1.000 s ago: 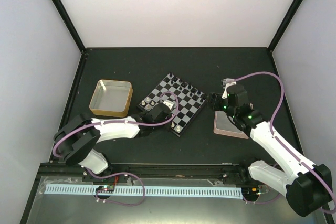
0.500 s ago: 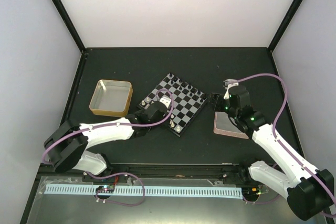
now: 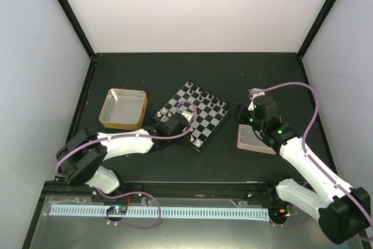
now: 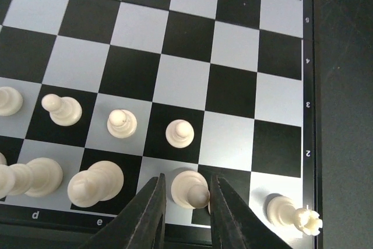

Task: Set up the chess pieces on the board
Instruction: Place the chess piece on the chessboard, then adjust the storage box at the center of the board.

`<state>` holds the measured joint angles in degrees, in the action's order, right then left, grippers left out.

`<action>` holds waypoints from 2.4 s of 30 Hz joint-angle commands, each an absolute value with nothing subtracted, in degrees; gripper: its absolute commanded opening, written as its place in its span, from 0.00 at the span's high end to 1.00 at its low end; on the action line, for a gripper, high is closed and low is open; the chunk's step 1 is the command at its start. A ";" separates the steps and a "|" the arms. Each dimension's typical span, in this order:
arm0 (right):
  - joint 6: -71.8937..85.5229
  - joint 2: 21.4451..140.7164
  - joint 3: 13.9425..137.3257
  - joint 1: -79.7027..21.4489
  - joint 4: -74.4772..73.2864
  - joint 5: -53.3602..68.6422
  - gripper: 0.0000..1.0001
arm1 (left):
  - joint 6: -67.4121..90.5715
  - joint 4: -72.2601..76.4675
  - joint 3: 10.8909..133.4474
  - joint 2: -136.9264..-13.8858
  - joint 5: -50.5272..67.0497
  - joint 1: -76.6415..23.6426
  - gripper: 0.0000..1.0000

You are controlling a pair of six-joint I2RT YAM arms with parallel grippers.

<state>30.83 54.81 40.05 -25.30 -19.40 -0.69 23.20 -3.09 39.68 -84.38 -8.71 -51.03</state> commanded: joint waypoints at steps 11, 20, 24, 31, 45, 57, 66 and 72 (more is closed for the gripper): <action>31.46 55.59 41.31 -24.96 -18.56 0.00 0.24 | 23.86 -5.89 42.71 -86.66 -10.88 -50.10 0.84; 31.66 55.99 41.52 -24.92 -18.28 0.49 0.24 | 23.10 -5.35 42.58 -85.36 -8.43 -50.12 0.77; 31.98 55.87 41.95 -24.96 -18.67 0.17 0.24 | 23.13 -6.14 43.16 -83.77 -8.34 -50.11 0.72; 36.71 56.79 43.44 -24.88 -22.40 -5.43 0.24 | 24.12 -8.21 44.51 -78.74 -9.83 -49.97 0.67; 53.64 70.82 42.10 -5.39 -26.26 -0.99 0.26 | 22.03 -9.05 46.78 -58.84 -15.76 -46.60 0.42; 63.01 84.56 48.15 -0.66 -24.14 -1.95 0.30 | 18.18 -11.65 47.45 -51.80 -15.93 -43.32 0.33; 56.11 91.37 53.72 -0.26 -24.45 -0.02 0.49 | 18.65 -11.20 46.06 -51.67 -15.11 -41.89 0.32; 50.46 92.24 52.64 -0.77 -24.27 6.38 0.70 | 19.02 -10.47 45.88 -52.15 -13.71 -41.51 0.32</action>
<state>54.92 92.18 52.99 -0.58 -24.62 2.02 19.25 -11.11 44.91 -52.38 -14.79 -42.09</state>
